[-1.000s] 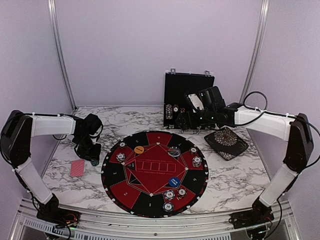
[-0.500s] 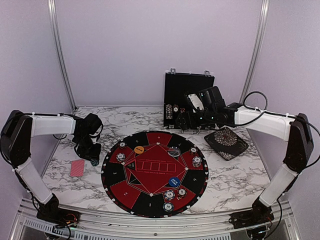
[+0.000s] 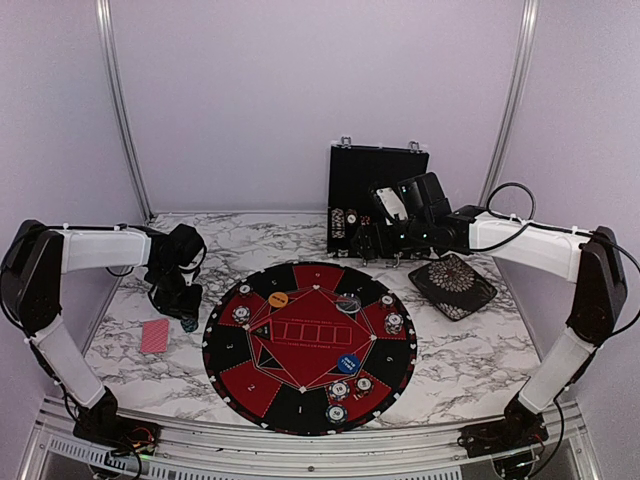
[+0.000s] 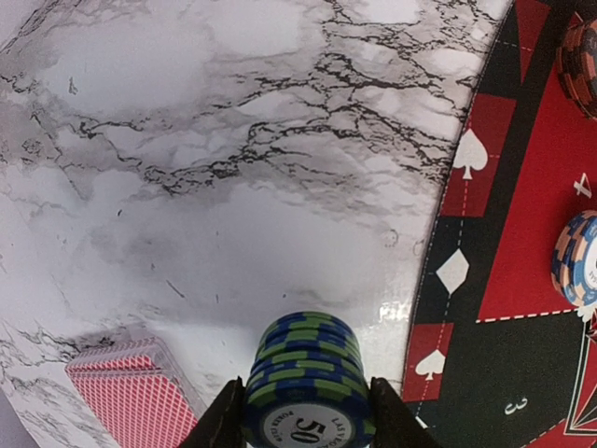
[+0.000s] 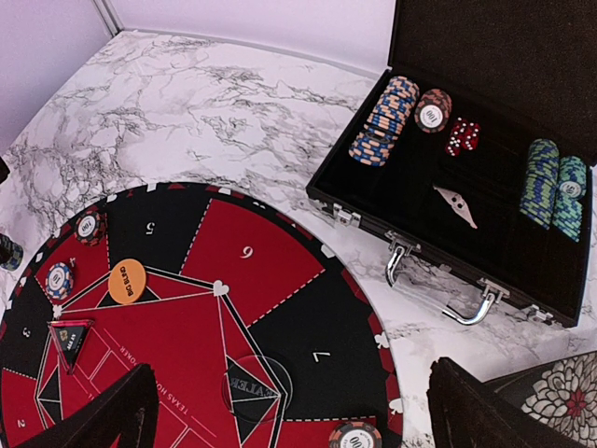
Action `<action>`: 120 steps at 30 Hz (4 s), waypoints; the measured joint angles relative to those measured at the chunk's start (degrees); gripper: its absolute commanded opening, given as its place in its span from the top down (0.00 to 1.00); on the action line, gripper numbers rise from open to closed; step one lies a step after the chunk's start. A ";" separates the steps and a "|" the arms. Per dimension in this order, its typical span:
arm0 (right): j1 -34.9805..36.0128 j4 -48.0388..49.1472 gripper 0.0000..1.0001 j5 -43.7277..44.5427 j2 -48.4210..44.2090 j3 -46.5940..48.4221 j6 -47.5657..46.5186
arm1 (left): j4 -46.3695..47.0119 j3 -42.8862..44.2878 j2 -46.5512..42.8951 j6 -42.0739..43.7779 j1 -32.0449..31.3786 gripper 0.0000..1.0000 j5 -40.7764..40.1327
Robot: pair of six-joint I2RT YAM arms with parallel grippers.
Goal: Distribute texas hold em gaming equipment
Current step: Pick up the pile of poker chips from the pile of poker chips, then place the poker chips pile at the big blind area.
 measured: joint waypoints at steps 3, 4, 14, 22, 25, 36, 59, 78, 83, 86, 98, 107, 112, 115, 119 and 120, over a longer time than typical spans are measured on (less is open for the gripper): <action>0.00 -0.02 0.02 0.02 0.00 0.00 0.00 | -0.46 0.11 -0.02 0.04 0.00 0.63 0.00; 0.00 -0.02 0.02 0.02 0.00 0.00 0.00 | -0.68 0.24 -0.02 0.13 0.00 0.63 -0.02; 0.00 -0.07 0.02 0.15 0.00 0.00 0.02 | -1.99 4.55 0.15 0.44 -1.03 0.63 -0.35; 0.00 -0.09 0.02 0.17 0.00 0.00 0.00 | -3.13 11.23 5.20 1.07 -2.93 0.63 -0.37; 0.00 -0.09 0.02 0.20 0.00 0.00 0.00 | -3.30 14.32 8.28 1.27 -3.85 0.63 -0.31; 0.00 -0.09 0.02 0.22 -0.02 0.00 0.00 | -3.52 20.35 15.96 1.97 -5.53 0.63 0.28; 0.00 -0.09 0.02 0.24 -0.02 0.00 -0.02 | -3.48 24.39 21.27 2.16 -5.84 0.63 1.18; 0.00 -0.09 0.02 0.24 -0.02 0.00 -0.17 | -3.32 24.44 22.12 2.16 -5.95 0.61 1.60; 0.00 -0.09 0.02 0.24 -0.02 0.00 -0.20 | -3.32 24.44 22.12 2.16 -5.95 0.58 1.62; 0.00 -0.11 0.02 0.24 -0.02 0.00 -0.20 | -3.30 24.44 22.12 2.19 -5.95 0.57 1.66; 0.00 -0.13 0.02 0.24 -0.02 0.00 -0.20 | -3.28 24.55 22.12 2.19 -6.08 0.51 1.75; 0.00 -0.17 0.02 0.24 -0.02 0.00 -0.20 | -3.30 24.85 22.12 2.19 -6.19 0.50 1.73; 0.00 -0.17 0.02 0.24 -0.02 0.00 -0.20 | -3.26 25.18 22.12 2.19 -6.19 0.50 1.73; 0.00 -0.17 0.02 0.24 -0.02 0.00 -0.20 | -3.26 25.18 22.12 2.19 -6.19 0.50 1.73; 0.00 -0.20 0.02 0.24 -0.02 0.00 -0.20 | -3.26 25.18 22.10 2.19 -6.19 0.50 1.70; 0.00 -0.17 0.02 0.24 -0.02 0.00 -0.17 | -3.28 25.18 22.10 2.19 -6.19 0.50 1.70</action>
